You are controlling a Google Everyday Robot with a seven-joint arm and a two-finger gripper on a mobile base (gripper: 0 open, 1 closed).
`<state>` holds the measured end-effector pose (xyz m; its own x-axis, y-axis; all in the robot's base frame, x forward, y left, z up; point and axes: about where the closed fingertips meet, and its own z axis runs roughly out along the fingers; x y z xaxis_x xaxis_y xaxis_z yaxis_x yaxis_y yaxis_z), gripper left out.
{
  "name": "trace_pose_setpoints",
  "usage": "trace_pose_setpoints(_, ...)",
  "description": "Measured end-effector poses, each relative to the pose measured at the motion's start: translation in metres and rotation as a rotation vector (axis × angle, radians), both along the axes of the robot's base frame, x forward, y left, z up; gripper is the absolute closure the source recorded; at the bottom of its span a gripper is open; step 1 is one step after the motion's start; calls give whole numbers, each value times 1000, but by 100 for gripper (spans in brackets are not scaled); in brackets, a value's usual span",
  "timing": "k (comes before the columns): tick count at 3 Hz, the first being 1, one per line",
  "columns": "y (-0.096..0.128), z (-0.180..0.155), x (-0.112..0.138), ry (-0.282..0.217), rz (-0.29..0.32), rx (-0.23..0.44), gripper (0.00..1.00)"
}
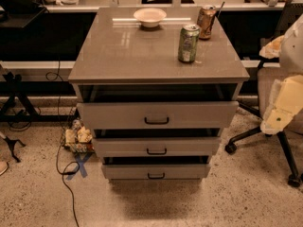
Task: Open bottom drawer
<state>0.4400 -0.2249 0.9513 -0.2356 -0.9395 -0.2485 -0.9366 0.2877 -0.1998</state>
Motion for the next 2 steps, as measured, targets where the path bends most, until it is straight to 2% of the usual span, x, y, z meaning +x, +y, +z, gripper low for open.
trace_pose_setpoints(1, 4, -64, 2, 56, 55, 94, 0)
trace_pose_setpoints(2, 22, -162, -2, 152, 147, 216, 0)
